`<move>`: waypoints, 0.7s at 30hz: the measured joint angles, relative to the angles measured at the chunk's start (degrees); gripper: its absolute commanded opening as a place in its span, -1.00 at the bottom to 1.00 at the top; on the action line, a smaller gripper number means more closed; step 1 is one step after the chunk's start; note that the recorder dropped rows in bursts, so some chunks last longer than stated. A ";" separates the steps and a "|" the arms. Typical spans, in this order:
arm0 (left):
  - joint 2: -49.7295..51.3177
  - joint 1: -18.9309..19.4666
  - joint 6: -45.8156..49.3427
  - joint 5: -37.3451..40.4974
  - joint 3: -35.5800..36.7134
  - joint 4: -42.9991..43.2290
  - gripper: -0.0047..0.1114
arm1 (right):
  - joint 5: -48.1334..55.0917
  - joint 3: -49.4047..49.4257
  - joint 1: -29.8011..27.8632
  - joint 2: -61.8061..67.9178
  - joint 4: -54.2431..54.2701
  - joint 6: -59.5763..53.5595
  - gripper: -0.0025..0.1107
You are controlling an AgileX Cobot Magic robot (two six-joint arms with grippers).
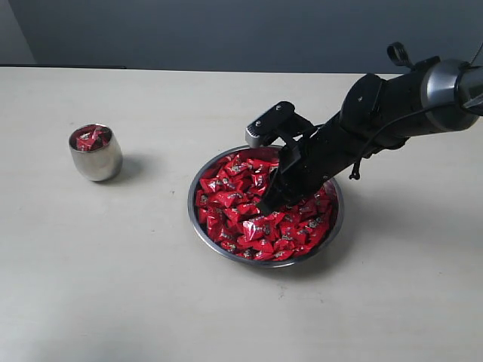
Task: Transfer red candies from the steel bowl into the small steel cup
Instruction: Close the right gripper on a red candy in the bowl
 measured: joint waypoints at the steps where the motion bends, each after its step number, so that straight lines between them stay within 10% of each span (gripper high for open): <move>1: 0.00 0.00 0.00 0.00 0.00 0.00 -0.91 | 0.00 0.00 0.00 0.00 0.00 0.00 -0.50; 21: 0.00 0.00 0.00 0.00 0.00 0.00 -0.91 | 0.85 -0.10 0.00 2.48 2.21 0.00 -0.50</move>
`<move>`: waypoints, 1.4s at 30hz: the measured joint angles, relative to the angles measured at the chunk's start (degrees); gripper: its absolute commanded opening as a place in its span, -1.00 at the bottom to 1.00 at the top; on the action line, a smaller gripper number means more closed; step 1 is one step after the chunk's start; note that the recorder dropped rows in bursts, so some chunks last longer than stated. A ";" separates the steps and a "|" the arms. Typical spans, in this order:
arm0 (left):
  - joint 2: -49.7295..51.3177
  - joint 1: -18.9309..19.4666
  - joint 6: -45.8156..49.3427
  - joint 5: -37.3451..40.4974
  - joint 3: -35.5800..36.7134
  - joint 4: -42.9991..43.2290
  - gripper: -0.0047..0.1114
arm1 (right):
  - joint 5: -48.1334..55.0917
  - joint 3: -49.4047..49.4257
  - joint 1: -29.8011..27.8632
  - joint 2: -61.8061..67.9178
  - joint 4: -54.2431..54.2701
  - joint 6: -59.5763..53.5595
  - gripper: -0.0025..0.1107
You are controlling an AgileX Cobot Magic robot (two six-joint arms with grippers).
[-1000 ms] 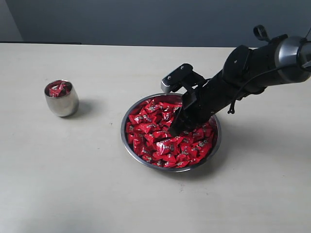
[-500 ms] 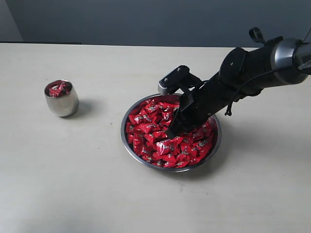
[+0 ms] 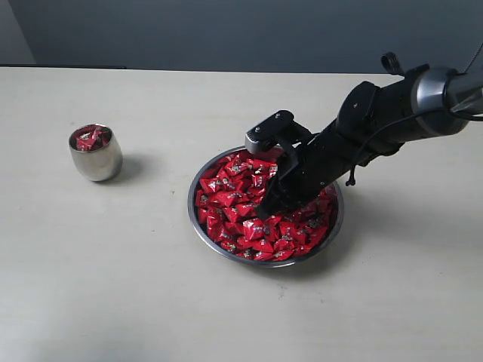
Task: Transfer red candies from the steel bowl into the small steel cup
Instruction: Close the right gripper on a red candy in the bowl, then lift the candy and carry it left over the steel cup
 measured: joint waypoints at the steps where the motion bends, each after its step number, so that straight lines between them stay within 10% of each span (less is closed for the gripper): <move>1: 0.00 0.00 0.00 0.00 0.00 0.00 -0.91 | 0.00 0.00 0.00 0.00 0.12 0.00 -0.50; 7: 0.00 0.00 0.00 0.00 0.00 0.00 -0.91 | 0.00 0.00 0.00 0.00 0.24 0.00 -0.53; 12: 0.00 0.00 0.00 0.00 0.00 0.00 -0.91 | -0.49 0.00 0.00 0.00 0.35 0.00 -0.96; 42: 0.00 0.00 0.00 0.00 0.00 0.00 -0.91 | -13.45 -0.01 0.00 -8.16 2.72 1.62 -0.97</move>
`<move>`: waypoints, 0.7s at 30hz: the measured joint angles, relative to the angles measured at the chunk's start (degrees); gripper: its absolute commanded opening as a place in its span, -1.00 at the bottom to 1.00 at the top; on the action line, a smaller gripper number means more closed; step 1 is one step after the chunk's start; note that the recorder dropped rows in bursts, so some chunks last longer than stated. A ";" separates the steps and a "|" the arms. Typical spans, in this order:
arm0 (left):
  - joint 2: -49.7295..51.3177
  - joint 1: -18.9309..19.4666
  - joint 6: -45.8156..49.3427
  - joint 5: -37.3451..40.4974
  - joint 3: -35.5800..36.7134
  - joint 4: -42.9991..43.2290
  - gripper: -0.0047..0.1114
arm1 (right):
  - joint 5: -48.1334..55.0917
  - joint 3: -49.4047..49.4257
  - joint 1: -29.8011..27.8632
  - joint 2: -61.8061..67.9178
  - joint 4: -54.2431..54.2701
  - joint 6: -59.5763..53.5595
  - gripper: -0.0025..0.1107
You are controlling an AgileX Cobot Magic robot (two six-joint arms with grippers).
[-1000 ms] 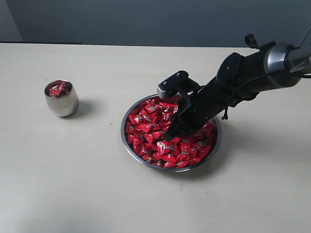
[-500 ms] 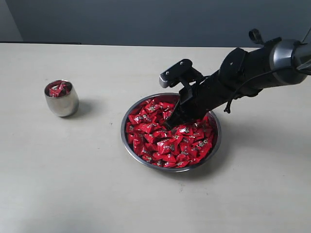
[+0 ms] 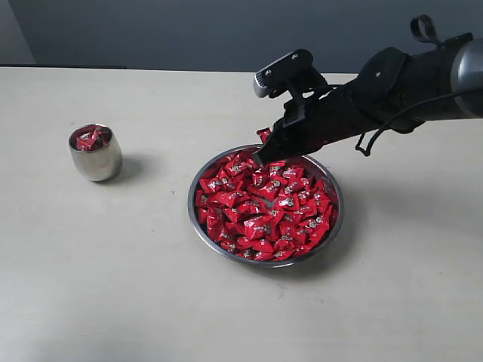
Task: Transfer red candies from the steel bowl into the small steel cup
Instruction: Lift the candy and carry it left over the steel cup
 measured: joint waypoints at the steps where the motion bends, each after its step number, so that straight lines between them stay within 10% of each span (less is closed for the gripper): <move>1: 0.00 0.00 0.00 0.00 0.00 0.00 -0.91 | -0.45 -0.27 0.00 0.00 0.65 0.10 -0.97; 21: 0.00 0.00 0.00 0.00 0.00 0.00 -0.91 | 5.68 -27.27 6.97 13.78 3.69 -0.91 -0.97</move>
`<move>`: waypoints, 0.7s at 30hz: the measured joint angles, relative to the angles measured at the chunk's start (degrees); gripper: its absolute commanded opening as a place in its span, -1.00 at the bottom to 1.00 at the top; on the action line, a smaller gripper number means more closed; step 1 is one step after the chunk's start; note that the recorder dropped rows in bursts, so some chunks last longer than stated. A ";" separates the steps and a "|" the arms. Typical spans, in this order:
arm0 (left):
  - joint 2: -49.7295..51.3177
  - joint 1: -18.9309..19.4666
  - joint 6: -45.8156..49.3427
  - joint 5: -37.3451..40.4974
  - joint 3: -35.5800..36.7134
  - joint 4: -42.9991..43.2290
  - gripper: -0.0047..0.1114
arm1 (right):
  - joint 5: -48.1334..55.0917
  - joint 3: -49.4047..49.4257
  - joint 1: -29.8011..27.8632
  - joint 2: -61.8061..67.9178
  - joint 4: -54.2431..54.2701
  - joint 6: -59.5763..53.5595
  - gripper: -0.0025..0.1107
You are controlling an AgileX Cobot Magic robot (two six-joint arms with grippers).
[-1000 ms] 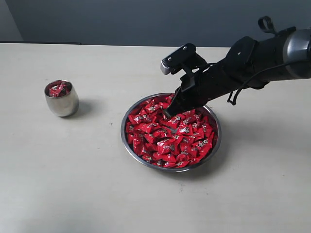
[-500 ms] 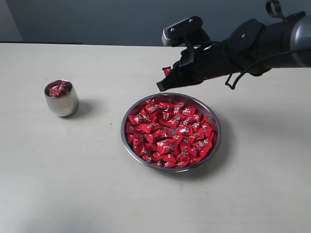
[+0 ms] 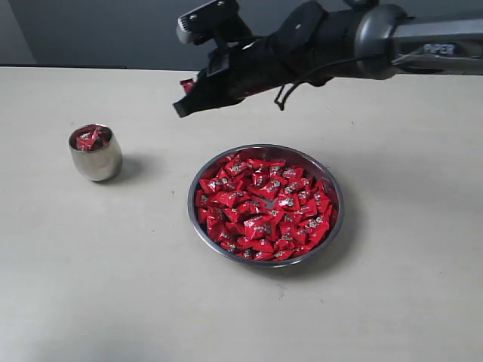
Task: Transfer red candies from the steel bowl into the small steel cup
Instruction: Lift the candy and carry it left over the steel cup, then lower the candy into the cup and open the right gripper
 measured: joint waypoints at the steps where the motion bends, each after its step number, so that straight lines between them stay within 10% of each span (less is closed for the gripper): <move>1: 0.00 0.00 0.00 0.00 0.00 0.00 -0.91 | 1.55 -3.66 1.27 2.29 1.40 -0.39 -0.97; 10: 0.00 0.00 0.00 0.00 0.00 0.00 -0.91 | 15.97 -31.40 5.60 21.07 10.21 -0.95 -0.97; 21: 0.00 0.00 0.00 0.00 0.00 0.00 -0.91 | 16.50 -37.31 8.26 26.09 5.70 5.23 -0.97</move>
